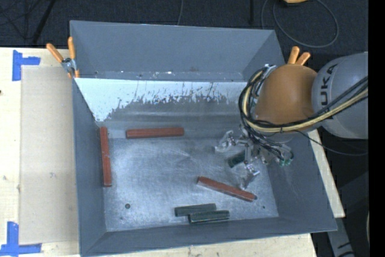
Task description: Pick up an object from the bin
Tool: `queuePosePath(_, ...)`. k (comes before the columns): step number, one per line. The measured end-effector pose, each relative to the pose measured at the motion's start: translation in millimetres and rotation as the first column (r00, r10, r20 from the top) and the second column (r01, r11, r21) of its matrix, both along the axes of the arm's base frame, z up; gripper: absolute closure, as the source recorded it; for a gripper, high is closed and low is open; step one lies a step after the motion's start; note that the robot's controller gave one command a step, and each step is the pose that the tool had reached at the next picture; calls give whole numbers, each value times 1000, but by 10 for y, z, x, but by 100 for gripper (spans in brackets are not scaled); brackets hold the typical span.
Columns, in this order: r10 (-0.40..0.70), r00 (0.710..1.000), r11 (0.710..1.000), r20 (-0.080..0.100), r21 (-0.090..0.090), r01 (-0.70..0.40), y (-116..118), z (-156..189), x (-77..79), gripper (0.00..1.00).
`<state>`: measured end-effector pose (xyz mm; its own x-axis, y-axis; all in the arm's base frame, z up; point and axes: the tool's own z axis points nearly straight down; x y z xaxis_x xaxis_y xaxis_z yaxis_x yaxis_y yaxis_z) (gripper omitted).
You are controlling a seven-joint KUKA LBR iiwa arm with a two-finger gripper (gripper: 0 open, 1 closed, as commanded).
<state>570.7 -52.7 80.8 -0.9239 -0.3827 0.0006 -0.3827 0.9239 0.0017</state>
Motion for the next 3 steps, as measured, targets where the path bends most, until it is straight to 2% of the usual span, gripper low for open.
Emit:
queuePosePath(1,-1,1000,1000,0,0,1,0,0,0,100)
queuePosePath(2,-2,1000,1000,0,0,2,0,0,0,100)
queuePosePath(3,43,999,999,2,0,-43,39,412,25,0)
